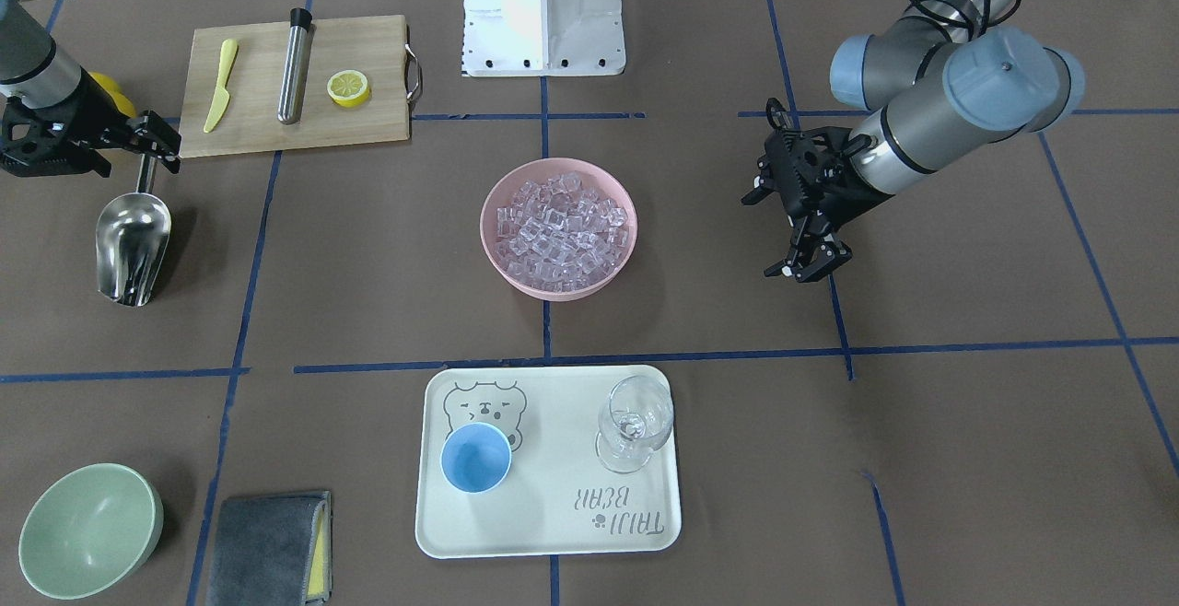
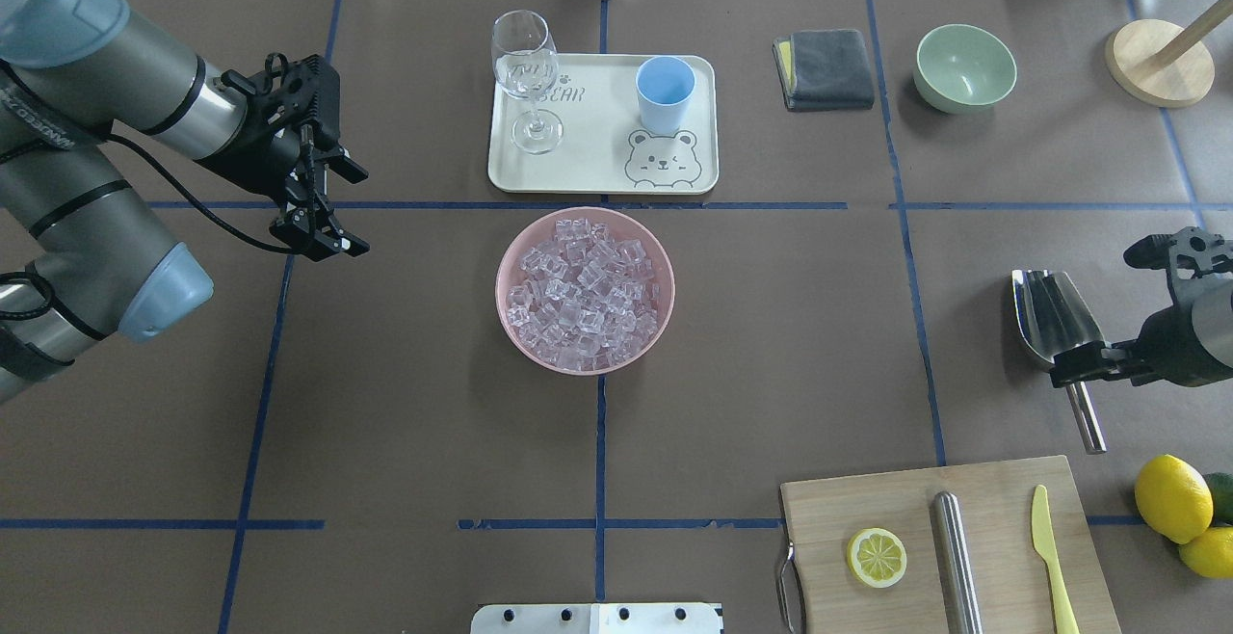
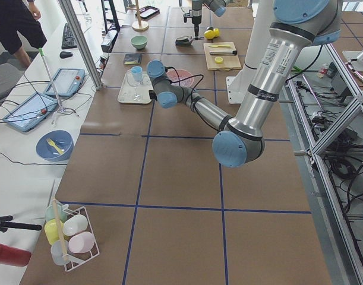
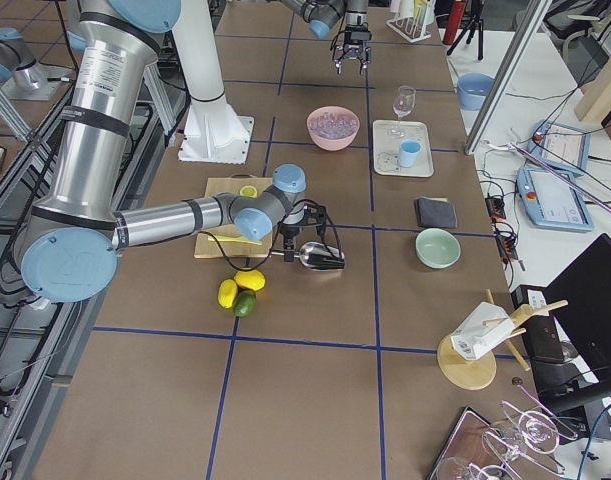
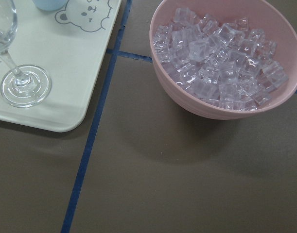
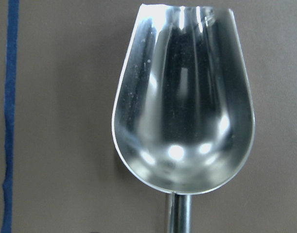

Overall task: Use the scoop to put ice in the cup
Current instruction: 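Grasp the metal scoop handle with the right gripper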

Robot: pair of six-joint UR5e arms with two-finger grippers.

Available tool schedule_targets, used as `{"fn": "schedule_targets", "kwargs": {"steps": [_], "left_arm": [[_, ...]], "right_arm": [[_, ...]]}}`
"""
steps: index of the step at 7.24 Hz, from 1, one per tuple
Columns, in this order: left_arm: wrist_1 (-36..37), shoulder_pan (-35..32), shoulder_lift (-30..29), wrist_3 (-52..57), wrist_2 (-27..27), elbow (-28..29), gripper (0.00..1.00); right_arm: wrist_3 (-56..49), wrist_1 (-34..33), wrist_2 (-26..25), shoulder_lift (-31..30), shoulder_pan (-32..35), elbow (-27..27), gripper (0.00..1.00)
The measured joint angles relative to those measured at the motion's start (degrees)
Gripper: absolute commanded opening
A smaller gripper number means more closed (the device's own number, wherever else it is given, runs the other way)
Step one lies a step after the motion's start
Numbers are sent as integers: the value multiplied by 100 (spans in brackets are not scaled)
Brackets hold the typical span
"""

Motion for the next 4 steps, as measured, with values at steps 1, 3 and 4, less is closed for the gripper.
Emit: {"fn": "schedule_targets", "kwargs": {"steps": [1,3,4], "left_arm": [[-2,30,-2,1,105,16,100],[-3,75,0,-2,202,26,100],[-3,84,3,0,212,29,100]], "right_arm": [[7,-7,-30,-6,-76,-39,77],[7,-38,-31,-2,-113,-128,75],[6,-43,-22,8,-115,-180,73]]}}
